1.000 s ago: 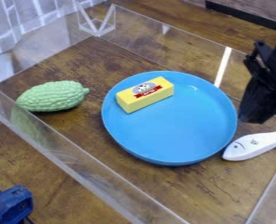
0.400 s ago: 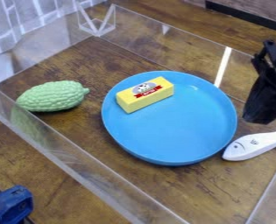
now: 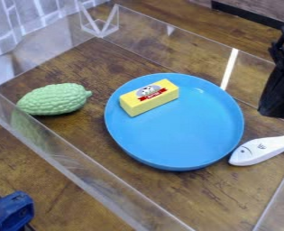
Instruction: Put the white object in the blue tray
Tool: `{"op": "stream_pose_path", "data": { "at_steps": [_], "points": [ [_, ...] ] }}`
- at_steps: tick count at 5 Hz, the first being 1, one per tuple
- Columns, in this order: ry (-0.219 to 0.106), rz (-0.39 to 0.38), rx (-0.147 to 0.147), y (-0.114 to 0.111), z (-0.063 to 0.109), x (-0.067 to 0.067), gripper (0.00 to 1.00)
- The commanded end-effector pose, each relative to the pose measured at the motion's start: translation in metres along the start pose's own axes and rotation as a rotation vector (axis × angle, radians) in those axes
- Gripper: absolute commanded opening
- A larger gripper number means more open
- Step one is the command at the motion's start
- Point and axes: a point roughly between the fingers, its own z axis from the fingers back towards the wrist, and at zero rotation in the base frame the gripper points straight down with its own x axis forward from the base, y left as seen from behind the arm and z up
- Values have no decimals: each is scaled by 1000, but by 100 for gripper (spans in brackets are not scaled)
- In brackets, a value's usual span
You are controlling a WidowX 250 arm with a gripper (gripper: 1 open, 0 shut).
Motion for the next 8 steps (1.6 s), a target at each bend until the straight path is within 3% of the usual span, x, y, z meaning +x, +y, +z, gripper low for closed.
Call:
{"op": "stream_pose_path", "data": {
  "at_steps": [1, 4, 5, 6, 8],
  "points": [
    [-114, -3, 50, 3, 43, 1, 0],
    [-115, -28, 69, 1, 40, 2, 0],
    [-114, -35, 71, 0, 36, 4, 100],
    [-113, -41, 72, -1, 30, 7, 100],
    [-107, -130, 54, -7, -6, 37, 100]
  ]
}}
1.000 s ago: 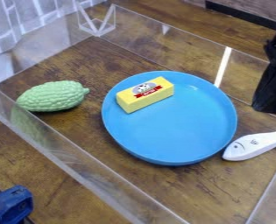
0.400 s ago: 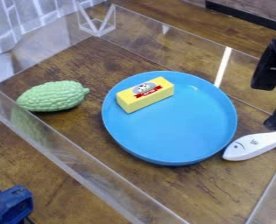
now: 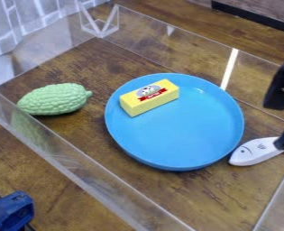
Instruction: Put the white object in the blue tray
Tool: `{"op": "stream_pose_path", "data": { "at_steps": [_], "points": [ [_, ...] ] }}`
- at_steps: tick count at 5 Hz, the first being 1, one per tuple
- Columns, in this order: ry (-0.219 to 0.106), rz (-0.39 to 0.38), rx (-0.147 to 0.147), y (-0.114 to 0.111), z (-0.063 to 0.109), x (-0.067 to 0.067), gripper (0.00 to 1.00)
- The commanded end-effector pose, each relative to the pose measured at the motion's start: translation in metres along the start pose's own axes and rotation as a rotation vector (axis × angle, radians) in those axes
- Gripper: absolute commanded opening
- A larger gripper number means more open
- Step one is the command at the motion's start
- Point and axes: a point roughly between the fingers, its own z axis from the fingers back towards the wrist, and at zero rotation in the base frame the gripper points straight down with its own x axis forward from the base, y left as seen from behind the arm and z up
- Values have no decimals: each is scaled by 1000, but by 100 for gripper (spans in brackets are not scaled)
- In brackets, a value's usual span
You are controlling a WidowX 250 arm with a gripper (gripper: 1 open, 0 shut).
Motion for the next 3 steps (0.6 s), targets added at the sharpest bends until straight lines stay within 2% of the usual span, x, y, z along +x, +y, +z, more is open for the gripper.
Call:
{"op": "stream_pose_path", "data": {
  "at_steps": [1, 3],
  "points": [
    [-83, -32, 31, 5, 11, 17, 100],
    [-52, -52, 3, 19, -26, 24, 100]
  ]
}}
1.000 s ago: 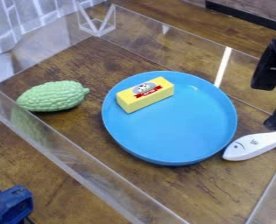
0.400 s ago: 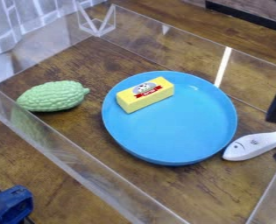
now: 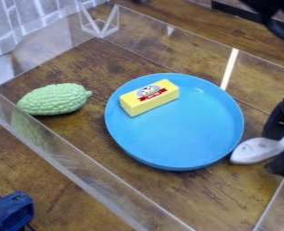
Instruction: Put the white object in the blue tray
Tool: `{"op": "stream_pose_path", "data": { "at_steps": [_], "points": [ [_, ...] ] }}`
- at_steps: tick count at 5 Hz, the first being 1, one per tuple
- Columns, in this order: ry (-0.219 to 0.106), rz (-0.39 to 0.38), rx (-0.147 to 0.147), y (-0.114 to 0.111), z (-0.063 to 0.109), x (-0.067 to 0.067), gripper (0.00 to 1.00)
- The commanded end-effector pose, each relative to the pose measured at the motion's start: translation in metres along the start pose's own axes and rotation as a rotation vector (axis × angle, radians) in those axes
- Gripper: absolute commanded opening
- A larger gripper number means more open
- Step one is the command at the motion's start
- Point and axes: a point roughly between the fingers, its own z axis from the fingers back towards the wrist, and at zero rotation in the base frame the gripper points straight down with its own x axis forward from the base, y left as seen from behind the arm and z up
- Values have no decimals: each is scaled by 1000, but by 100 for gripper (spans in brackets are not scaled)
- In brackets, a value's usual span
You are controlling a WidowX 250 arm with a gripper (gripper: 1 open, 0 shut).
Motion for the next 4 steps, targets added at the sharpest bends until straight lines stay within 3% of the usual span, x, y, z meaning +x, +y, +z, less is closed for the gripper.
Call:
{"op": "stream_pose_path", "data": {
  "at_steps": [1, 2, 4],
  "points": [
    [-28, 6, 28, 10, 6, 16, 0],
    [-4, 5, 27, 25, -6, 26, 100],
    [42, -35, 19, 41, -21, 33, 100]
  ]
}}
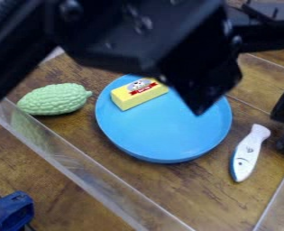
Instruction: Put the white object in the blue tray
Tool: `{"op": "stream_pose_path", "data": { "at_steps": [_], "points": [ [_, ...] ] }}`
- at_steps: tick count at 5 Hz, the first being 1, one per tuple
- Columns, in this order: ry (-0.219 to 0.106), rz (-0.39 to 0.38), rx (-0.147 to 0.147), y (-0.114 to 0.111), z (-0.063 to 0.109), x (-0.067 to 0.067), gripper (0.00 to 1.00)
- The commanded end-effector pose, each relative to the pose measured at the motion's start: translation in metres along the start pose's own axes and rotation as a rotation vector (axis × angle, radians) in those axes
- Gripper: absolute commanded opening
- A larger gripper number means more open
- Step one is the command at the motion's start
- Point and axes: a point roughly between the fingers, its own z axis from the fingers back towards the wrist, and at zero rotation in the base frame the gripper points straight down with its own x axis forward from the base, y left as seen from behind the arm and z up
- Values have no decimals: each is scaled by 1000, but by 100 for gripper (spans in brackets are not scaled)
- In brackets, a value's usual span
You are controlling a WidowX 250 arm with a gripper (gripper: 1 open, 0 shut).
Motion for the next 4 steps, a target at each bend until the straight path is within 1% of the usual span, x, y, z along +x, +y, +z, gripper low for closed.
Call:
{"op": "stream_pose_path", "data": {
  "at_steps": [1, 4],
  "points": [
    [16, 0, 13, 3, -9, -1, 100],
    [41, 9, 14, -5, -17, -1, 100]
  ]
}}
